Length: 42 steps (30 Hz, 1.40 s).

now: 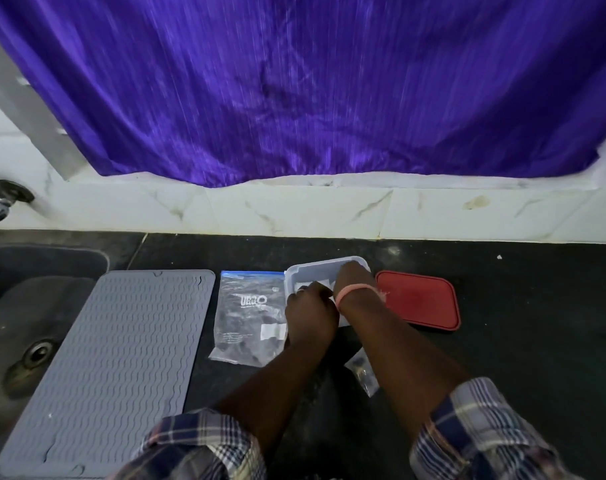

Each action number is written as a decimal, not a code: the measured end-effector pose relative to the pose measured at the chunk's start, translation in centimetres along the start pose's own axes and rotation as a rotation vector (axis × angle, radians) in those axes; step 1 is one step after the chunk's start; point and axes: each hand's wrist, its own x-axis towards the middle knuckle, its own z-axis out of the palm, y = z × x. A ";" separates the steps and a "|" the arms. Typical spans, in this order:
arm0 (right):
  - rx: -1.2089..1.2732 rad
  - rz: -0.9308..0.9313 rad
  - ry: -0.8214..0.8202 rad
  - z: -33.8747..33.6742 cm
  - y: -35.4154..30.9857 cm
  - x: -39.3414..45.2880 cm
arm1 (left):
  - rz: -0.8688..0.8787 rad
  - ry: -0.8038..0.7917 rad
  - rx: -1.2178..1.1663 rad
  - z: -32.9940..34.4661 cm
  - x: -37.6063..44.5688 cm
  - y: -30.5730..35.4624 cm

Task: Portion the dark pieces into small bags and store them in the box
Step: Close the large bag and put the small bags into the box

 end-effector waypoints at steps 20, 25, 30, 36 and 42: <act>0.386 -0.102 0.477 -2.0 2.5 -3.4 | 0.215 0.021 -0.240 0.0 -2.0 0.7; 0.720 0.185 0.593 3.0 6.6 -7.8 | 0.388 -0.271 -0.143 1.7 -5.0 0.9; 0.625 0.529 0.204 8.8 10.2 -8.6 | 0.143 -0.503 0.026 5.3 -6.1 -1.4; 0.480 0.457 0.091 10.7 10.0 -8.2 | -0.054 -0.551 -0.131 6.6 -5.7 -1.8; 0.643 0.441 0.111 11.1 10.4 -8.1 | -0.114 -0.625 -0.137 5.5 -6.2 -2.3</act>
